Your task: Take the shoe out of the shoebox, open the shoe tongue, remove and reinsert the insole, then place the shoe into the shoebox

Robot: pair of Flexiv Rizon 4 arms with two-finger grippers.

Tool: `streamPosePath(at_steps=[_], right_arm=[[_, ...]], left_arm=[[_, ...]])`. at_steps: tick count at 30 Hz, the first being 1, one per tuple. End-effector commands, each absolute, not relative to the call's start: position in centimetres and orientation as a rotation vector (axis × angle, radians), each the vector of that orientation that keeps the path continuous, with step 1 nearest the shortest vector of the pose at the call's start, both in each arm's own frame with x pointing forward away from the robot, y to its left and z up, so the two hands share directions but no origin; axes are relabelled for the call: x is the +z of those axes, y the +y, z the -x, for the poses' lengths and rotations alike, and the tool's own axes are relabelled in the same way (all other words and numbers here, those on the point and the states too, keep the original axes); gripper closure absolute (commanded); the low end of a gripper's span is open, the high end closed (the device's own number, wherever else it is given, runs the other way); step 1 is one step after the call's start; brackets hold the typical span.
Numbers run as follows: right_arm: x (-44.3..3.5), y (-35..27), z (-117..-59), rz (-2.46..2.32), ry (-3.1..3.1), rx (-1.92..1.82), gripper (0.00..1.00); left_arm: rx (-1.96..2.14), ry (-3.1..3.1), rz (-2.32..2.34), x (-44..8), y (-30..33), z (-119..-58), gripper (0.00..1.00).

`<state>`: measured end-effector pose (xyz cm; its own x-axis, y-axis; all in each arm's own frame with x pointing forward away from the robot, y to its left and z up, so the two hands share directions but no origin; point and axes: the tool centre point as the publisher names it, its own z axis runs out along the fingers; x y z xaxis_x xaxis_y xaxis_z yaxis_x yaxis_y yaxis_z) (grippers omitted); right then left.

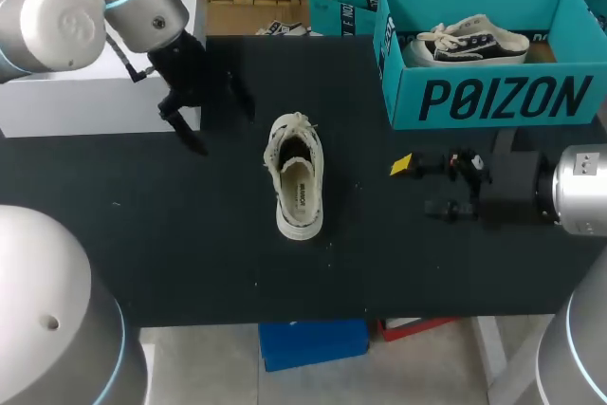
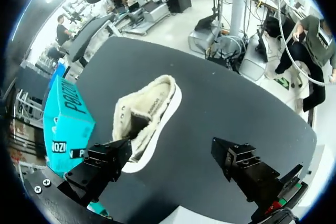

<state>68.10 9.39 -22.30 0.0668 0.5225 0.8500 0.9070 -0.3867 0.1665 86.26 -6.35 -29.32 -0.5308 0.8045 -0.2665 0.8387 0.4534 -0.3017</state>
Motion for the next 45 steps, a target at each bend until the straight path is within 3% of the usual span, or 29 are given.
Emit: streamPosePath(at_steps=[1,9,16,19,28,40,45], right_arm=[[-22.3,9.4,-68.1,1.940,-1.420,-1.257,0.00],[-22.3,9.4,-68.1,1.940,-1.420,-1.257,0.00],[-22.3,9.4,-68.1,1.940,-1.420,-1.257,0.00],[-22.3,9.4,-68.1,1.940,-1.420,-1.257,0.00],[-22.3,9.4,-68.1,1.940,-1.420,-1.257,0.00],[-22.3,9.4,-68.1,1.940,-1.420,-1.257,0.00],[-22.3,9.4,-68.1,1.940,-1.420,-1.257,0.00]], left_arm=[[-0.484,2.582,-1.679,-29.7,-7.8,-86.7,0.00],[-0.392,2.491,-1.852,-31.4,-8.8,-86.7,0.00],[-0.364,2.450,-1.928,-32.5,-9.2,-86.8,0.09],[-0.344,2.418,-1.969,-32.9,-9.4,-86.7,0.18],[-0.284,2.322,-2.068,-34.6,-10.0,-86.3,0.21],[-0.258,2.313,-2.089,-37.0,-10.5,-86.6,0.35],[-0.240,2.306,-2.109,-37.9,-10.9,-86.8,0.33]])
